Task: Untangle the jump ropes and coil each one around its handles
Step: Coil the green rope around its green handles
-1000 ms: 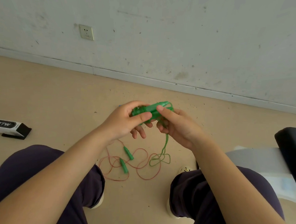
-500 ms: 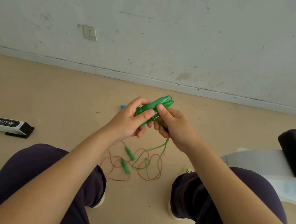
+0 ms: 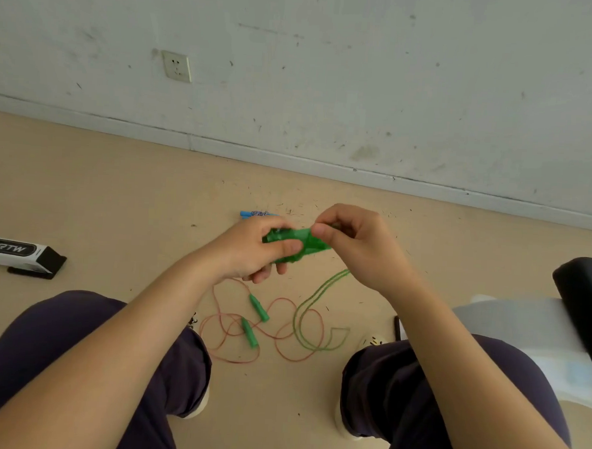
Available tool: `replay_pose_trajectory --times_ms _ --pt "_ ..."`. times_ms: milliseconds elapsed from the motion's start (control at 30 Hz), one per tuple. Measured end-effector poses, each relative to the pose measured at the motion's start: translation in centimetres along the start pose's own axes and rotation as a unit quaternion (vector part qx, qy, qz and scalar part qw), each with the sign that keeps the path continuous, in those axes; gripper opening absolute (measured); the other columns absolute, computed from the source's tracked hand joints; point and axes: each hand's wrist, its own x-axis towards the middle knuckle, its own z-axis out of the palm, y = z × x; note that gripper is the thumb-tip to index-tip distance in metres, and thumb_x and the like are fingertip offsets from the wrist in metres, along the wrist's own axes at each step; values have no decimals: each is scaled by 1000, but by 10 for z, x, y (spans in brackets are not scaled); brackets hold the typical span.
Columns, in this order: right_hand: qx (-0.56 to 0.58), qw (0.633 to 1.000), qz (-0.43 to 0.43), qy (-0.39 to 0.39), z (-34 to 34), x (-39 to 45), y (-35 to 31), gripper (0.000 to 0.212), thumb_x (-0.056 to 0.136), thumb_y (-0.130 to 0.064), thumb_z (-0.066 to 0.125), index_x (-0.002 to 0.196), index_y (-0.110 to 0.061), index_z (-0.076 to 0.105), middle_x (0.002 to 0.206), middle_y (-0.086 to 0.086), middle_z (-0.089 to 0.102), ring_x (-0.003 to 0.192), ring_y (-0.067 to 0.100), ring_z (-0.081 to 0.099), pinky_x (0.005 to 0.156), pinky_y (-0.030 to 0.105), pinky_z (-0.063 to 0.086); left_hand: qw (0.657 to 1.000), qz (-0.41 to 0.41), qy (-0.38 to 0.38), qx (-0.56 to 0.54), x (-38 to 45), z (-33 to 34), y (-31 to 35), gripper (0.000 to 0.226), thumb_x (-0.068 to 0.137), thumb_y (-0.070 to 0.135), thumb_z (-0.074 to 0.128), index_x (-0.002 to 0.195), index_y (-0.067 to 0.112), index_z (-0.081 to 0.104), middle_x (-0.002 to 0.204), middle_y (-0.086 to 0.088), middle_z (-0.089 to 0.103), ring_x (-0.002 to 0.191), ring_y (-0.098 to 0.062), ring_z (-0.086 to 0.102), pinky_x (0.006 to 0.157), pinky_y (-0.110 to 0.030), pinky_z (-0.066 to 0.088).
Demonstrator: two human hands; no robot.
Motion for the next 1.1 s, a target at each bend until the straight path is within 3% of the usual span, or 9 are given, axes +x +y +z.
replay_pose_trajectory --times_ms 67,167,300,467,567,700,800,933,1100 --pt "-12 1000 -11 9 -1 1 0 8 90 -16 67 83 -16 70 78 16 63 68 28 52 62 34 43 997 5 -74 -27 -2 0 3 18 95 33 62 111 24 61 69 -4 65 42 -16 43 41 -23 29" --pt "-17 999 -23 30 -5 3 2 6 86 -17 72 81 -20 72 81 2 63 71 17 51 66 23 41 988 -1 -144 -64 -6 -3 7 35 85 41 64 116 23 60 72 -7 65 41 -14 42 42 -23 28" --pt "-31 999 -21 10 3 1 3 4 85 -21 73 81 -18 74 82 -5 65 79 18 58 72 27 45 984 -11 -175 -31 -9 1 9 32 90 35 66 116 19 60 72 -4 65 43 -13 44 44 -25 30" --pt "-17 999 16 32 10 1 6 4 85 -18 74 82 -16 73 80 8 68 69 19 56 64 24 45 992 -6 -121 -31 -7 5 7 35 94 22 67 128 24 58 85 -7 73 55 -18 61 48 -27 46" --pt "-41 998 33 35 12 3 7 7 86 -23 73 83 -17 73 78 7 69 66 9 54 62 22 45 997 6 -74 -19 -6 7 5 28 92 22 70 120 27 64 92 -2 74 68 -21 71 52 -26 48" --pt "-27 997 60 36 11 5 8 10 86 -25 74 81 -17 73 77 10 68 63 8 51 60 22 44 999 26 -39 13 -8 8 8 19 92 19 70 110 19 68 68 13 71 55 -3 62 53 -22 45" --pt "-5 996 78 36 12 5 9 12 84 -26 76 86 -15 70 69 4 63 58 5 50 56 20 43 999 30 -17 8 -8 9 8 28 90 15 72 115 22 62 69 11 71 54 -3 62 52 -23 46" --pt "34 995 88 25 11 5 13 25 83 -24 77 85 -12 54 65 1 54 53 7 43 49 17 36 999 44 1 -21 -6 9 1 58 85 10 77 128 34 48 93 -6 74 71 -18 70 56 -30 48" --pt "49 991 121 -16 7 6 13 30 85 -37 73 83 -8 67 65 -2 55 57 8 47 55 21 39 997 78 1 -17 -6 9 2 60 86 8 74 133 41 56 99 -3 72 77 -15 69 60 -26 51"
